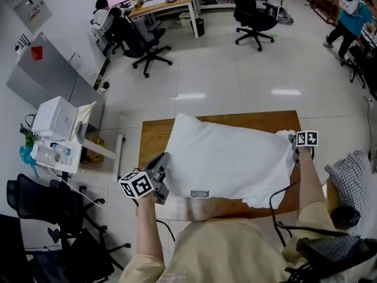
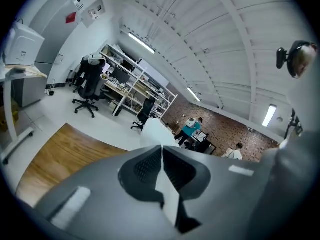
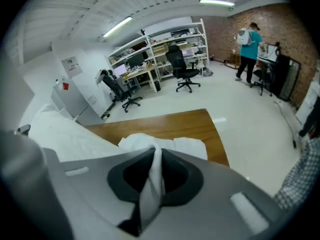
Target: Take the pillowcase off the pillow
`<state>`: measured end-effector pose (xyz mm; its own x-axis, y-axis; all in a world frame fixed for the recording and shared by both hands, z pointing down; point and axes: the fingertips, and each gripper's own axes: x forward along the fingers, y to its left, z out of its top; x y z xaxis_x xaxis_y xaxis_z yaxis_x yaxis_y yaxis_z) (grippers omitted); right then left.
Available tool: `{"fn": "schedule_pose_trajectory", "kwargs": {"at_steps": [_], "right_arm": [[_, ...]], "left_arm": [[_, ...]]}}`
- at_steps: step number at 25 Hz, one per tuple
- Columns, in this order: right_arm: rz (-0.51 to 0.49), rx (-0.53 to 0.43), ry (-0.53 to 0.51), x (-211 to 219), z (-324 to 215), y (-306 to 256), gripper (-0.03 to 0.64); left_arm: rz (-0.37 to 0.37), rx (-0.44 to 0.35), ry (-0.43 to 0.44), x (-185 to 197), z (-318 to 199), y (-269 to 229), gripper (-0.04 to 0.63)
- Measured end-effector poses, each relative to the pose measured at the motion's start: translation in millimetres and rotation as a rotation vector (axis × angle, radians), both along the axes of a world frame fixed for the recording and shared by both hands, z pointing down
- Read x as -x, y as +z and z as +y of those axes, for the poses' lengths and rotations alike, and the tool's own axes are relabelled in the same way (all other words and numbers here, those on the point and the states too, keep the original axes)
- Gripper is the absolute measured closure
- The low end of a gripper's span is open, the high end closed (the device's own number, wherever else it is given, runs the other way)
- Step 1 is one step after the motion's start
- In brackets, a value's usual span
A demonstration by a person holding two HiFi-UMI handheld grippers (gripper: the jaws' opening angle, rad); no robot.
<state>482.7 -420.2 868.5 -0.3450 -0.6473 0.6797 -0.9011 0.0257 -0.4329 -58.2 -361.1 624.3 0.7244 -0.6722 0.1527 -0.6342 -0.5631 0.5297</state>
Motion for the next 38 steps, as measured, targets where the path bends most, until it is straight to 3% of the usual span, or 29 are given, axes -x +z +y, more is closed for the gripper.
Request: {"fn": "schedule_pose_trajectory", "kwargs": {"at_steps": [3, 6, 10, 13, 18, 20, 22, 24, 26, 28, 30, 32, 35, 38], "right_arm": [[0.091, -0.043, 0.017, 16, -2, -8, 0.55], [0.19, -0.175, -0.056, 50, 2, -60, 0.337], [0.209, -0.281, -0.163, 113, 54, -127, 0.321], [0.17, -0.287, -0.173, 164, 111, -145, 0.321], [0.153, -0.188, -0.079, 244, 197, -128, 0.309], [0.107, -0.146, -0.041, 271, 218, -113, 0.261], [0.047, -0.124, 0.002, 292, 224, -101, 0.255], [0.022, -0.13, 0.052, 306, 214, -97, 0.256], [0.066, -0.12, 0.085, 307, 205, -90, 0.282], [0.137, -0.107, 0.088, 299, 206, -80, 0.374], [0.144, -0.116, 0.067, 291, 213, -80, 0.505], [0.128, -0.118, 0.03, 279, 231, -76, 0.563], [0.159, -0.064, 0.007, 238, 276, -43, 0.578], [0.226, 0.007, 0.12, 162, 302, -12, 0.588]], "left_arm": [[-0.052, -0.017, 0.031, -9, -2, -9, 0.589], [-0.127, -0.054, 0.05, -18, -8, -25, 0.589], [-0.185, -0.076, 0.055, -2, -17, -37, 0.589], [-0.159, -0.071, 0.062, 16, -25, -43, 0.589], [-0.107, -0.07, 0.09, 50, -40, -63, 0.589], [-0.093, -0.073, 0.106, 57, -43, -70, 0.589], [-0.081, -0.071, 0.13, 57, -44, -77, 0.589], [-0.073, -0.066, 0.151, 56, -45, -86, 0.589], [-0.074, -0.057, 0.149, 59, -45, -93, 0.589], [-0.085, -0.038, 0.12, 65, -48, -93, 0.589], [-0.092, -0.018, 0.082, 73, -53, -92, 0.589], [-0.071, -0.002, 0.053, 80, -53, -93, 0.589], [-0.034, 0.013, 0.033, 85, -37, -84, 0.589], [-0.003, 0.001, 0.035, 96, -26, -73, 0.589]]}}
